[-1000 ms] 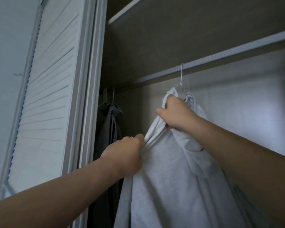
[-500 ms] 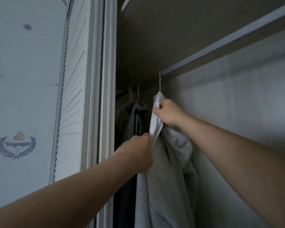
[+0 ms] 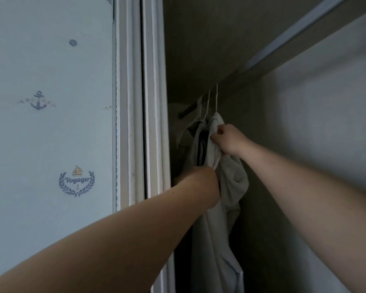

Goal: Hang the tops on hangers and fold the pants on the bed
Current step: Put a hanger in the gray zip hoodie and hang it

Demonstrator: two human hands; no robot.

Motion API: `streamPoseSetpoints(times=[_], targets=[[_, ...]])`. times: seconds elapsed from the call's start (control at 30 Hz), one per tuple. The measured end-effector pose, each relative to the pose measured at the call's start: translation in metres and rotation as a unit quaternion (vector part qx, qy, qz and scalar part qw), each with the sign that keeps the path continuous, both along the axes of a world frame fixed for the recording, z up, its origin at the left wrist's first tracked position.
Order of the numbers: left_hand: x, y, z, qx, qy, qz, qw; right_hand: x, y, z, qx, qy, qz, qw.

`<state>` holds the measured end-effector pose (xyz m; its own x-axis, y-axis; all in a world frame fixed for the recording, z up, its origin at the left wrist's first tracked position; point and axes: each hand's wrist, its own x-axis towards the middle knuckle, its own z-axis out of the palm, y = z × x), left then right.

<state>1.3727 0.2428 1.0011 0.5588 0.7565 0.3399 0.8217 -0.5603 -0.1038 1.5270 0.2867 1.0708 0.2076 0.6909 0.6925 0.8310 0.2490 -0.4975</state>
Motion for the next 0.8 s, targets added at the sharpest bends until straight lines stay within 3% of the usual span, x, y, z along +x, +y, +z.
streamPoseSetpoints(times=[0.13, 0.27, 0.43, 0.57, 0.8], targets=[[-0.003, 0.000, -0.005, 0.024, -0.011, 0.018, 0.999, 0.011, -0.003, -0.013, 0.023, -0.007, 0.004, 1.000], [-0.011, -0.014, -0.014, 0.190, 0.017, -0.015, 0.982, 0.020, -0.022, -0.039, 0.065, -0.022, -0.006, 0.998], [-0.050, -0.034, -0.035, 0.362, 0.061, -0.084, 0.926, 0.014, -0.060, -0.076, 0.064, -0.144, -0.076, 0.985], [-0.101, -0.045, -0.054, 0.400, 0.060, -0.116, 0.907, -0.015, -0.093, -0.102, 0.078, -0.201, -0.098, 0.972], [-0.213, -0.060, -0.092, 0.367, 0.046, -0.118, 0.922, -0.114, -0.147, -0.144, 0.070, -0.241, -0.086, 0.964]])
